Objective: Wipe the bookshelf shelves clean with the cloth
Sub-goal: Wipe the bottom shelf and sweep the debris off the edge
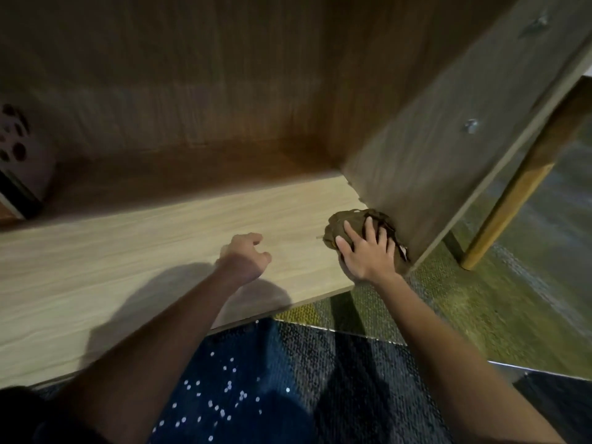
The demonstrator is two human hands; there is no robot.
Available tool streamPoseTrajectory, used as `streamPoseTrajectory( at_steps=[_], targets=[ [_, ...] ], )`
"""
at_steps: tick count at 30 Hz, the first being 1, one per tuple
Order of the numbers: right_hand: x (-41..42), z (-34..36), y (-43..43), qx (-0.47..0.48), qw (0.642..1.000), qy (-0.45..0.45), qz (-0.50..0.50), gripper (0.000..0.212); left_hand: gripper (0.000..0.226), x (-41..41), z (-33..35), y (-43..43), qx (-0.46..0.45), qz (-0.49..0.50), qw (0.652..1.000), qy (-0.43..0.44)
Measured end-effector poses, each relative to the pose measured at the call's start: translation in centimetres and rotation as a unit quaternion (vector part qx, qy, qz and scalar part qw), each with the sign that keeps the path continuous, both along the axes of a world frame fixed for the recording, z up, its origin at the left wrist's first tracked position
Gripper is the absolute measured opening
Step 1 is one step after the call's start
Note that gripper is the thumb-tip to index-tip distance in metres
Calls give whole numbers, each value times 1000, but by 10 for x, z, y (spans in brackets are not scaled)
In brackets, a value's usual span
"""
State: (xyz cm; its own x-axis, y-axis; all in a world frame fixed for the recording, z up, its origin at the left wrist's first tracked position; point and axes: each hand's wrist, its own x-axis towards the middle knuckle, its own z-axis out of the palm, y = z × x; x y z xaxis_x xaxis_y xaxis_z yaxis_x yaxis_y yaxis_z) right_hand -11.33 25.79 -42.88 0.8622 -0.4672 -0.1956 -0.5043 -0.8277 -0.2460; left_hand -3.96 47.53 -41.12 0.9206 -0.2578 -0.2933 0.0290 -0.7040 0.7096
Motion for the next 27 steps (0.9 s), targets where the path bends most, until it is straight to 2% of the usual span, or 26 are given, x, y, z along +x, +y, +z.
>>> streamPoseTrajectory(
  at_steps=[5,7,10,13,19,24,27],
  targets=[
    [51,-6,4,-42,999,8,-9,58,62,36,5,12,155,12,986,-58],
    [75,-10,10,-52,998,-3,-28,58,68,46,2,19,170,31,983,-64],
    [110,-11,19,-49,998,-16,-40,58,75,58,-5,11,114,66,989,-72],
    [129,-12,17,-51,998,-20,-31,57,81,67,-10,-9,100,48,990,-81],
    [153,-10,-10,-32,997,-65,-36,48,102,72,-21,-27,90,39,995,-22],
    [184,-12,1,-37,996,-79,7,47,100,73,-14,-31,-6,21,999,26],
    [205,-10,19,-30,994,-85,53,47,90,75,-13,-16,-153,66,982,91]
  ],
)
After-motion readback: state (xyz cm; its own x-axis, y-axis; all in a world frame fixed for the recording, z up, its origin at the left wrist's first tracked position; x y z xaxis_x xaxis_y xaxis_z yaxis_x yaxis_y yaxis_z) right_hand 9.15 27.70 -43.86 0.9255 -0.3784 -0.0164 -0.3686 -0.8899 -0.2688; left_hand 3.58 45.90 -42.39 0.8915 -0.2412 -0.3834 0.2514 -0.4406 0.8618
